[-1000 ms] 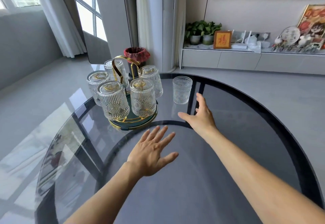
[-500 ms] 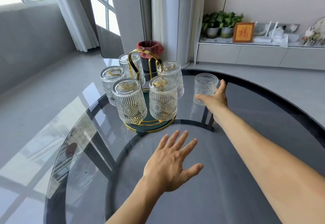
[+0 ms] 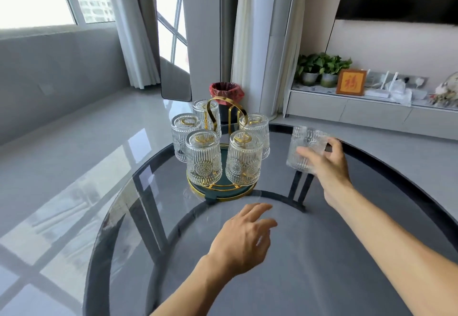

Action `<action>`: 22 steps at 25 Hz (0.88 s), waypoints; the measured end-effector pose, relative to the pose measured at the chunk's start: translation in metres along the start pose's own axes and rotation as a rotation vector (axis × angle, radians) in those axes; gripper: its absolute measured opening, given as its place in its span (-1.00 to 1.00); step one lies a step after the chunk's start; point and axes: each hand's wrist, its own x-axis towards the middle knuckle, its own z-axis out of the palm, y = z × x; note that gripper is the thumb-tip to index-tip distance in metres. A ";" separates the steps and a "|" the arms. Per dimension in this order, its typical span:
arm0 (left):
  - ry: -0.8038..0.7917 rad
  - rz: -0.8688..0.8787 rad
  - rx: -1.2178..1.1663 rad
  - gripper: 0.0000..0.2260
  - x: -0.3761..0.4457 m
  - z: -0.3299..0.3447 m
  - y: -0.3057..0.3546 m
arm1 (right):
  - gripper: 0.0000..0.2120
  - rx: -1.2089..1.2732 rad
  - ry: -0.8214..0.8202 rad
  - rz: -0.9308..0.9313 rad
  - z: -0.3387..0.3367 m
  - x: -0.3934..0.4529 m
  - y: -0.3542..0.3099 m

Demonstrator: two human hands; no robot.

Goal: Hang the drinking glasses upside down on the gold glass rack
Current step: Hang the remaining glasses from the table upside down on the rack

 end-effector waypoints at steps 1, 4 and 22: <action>0.085 0.056 -0.023 -0.79 0.002 -0.012 0.005 | -0.37 0.050 0.000 -0.007 -0.006 -0.002 -0.014; 0.427 0.222 0.000 -0.82 0.028 -0.073 0.002 | -0.40 0.163 -0.002 0.026 -0.010 -0.002 -0.068; 0.182 0.030 -0.049 -0.42 0.104 -0.179 -0.120 | -0.34 -0.290 0.030 -0.225 0.126 0.047 -0.164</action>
